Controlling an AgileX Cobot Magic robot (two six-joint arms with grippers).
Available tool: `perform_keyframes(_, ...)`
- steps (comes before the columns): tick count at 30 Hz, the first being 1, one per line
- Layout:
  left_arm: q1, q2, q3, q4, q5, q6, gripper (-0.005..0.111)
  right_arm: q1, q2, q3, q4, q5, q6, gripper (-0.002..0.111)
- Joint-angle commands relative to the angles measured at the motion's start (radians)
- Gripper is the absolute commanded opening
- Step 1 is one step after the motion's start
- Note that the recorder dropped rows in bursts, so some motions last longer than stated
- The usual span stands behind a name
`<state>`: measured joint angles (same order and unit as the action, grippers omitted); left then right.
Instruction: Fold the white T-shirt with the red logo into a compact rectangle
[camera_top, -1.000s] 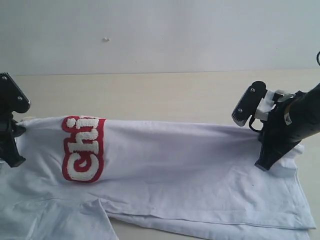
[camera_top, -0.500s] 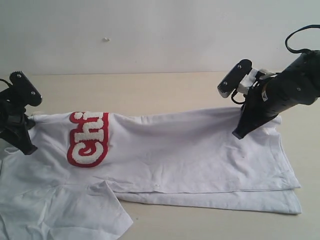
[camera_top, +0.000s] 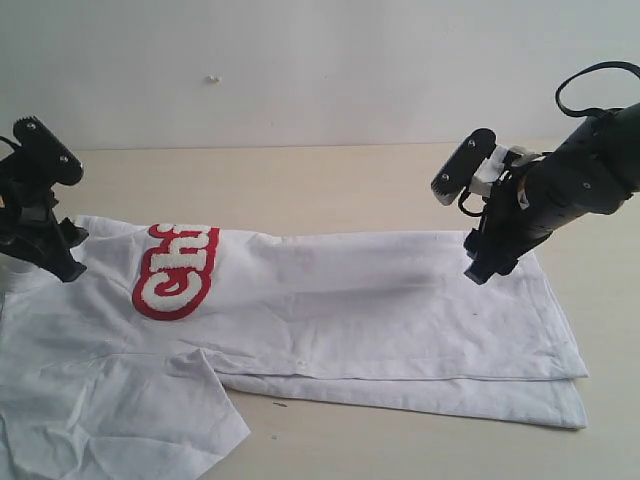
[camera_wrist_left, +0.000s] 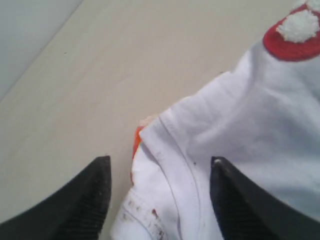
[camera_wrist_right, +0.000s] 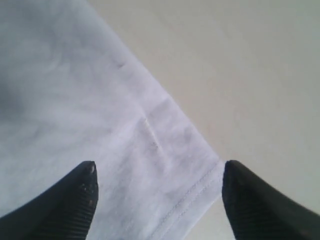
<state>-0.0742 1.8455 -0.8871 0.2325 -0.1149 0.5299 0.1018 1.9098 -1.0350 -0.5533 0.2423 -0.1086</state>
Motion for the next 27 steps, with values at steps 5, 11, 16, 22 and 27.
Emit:
perform_keyframes(5,0.056,0.004,-0.008,-0.016,-0.089,-0.012,0.049,-0.005,-0.002,-0.007,-0.008,0.051,0.007,0.068)
perform_keyframes(11,0.117,0.004,-0.008,-0.016,-0.105,-0.012,0.036,-0.005,-0.002,-0.007,0.017,0.090,0.007,0.067)
perform_keyframes(16,0.147,0.004,-0.008,-0.046,-0.105,-0.019,0.036,-0.005,-0.002,-0.007,0.178,0.129,0.003,0.064)
perform_keyframes(22,0.151,-0.036,-0.008,-0.093,-0.105,-0.168,0.032,0.003,-0.004,-0.007,0.352,0.192,-0.087,0.034)
perform_keyframes(27,0.153,-0.120,-0.008,-0.082,-0.070,-0.497,0.000,0.003,-0.045,-0.007,0.454,0.197,-0.158,0.006)
